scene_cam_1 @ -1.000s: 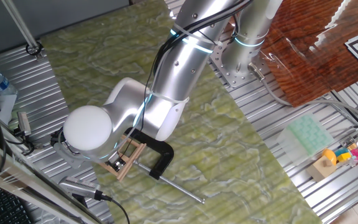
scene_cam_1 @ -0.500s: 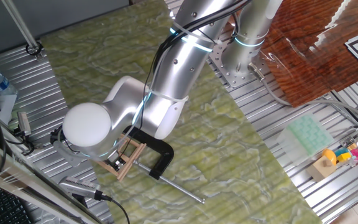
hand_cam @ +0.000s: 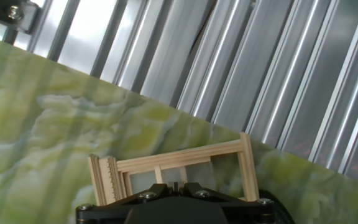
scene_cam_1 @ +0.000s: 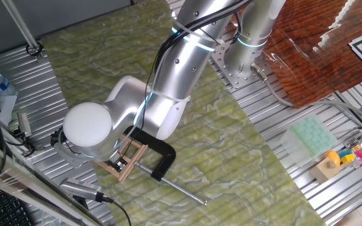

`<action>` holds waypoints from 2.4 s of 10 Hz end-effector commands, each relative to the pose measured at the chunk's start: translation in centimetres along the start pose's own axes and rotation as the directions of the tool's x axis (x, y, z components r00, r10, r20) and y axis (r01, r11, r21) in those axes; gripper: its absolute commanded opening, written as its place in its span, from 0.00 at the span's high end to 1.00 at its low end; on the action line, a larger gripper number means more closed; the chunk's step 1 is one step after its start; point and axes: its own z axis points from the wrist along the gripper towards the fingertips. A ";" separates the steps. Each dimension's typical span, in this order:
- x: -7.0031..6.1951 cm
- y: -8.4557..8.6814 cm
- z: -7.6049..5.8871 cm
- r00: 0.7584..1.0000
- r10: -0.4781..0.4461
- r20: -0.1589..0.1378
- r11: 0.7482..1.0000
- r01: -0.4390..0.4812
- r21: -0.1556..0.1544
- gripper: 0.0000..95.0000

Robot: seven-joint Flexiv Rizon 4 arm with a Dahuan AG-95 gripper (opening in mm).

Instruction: Open a sliding window

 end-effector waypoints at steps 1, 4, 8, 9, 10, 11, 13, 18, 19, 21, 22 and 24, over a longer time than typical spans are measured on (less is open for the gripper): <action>0.1 0.0 -0.1 1.000 -0.021 0.003 1.000 0.021 0.001 1.00; 0.1 0.0 -0.1 0.999 -0.048 0.005 0.999 0.048 0.000 1.00; 0.1 0.0 -0.1 0.999 -0.037 0.017 0.999 0.037 -0.006 1.00; 0.1 0.0 -0.1 0.999 -0.041 0.017 0.999 0.041 -0.006 1.00; 0.1 0.0 -0.1 0.999 -0.042 0.016 0.999 0.042 -0.005 1.00; 0.1 0.0 -0.1 0.999 -0.044 0.019 0.999 0.044 -0.006 1.00; 0.1 0.0 -0.1 0.999 -0.047 0.018 0.999 0.047 -0.002 1.00; 0.1 0.0 -0.1 0.992 -0.124 0.028 0.992 0.125 -0.003 1.00; 0.1 0.0 -0.1 0.992 -0.124 0.032 0.992 0.124 0.000 1.00; 0.1 0.0 -0.1 0.992 -0.119 0.037 0.993 0.119 0.010 1.00; 0.1 0.0 -0.1 0.993 -0.115 0.041 0.993 0.115 0.010 1.00; 0.0 0.0 -0.1 0.992 -0.119 0.035 0.993 0.119 0.011 1.00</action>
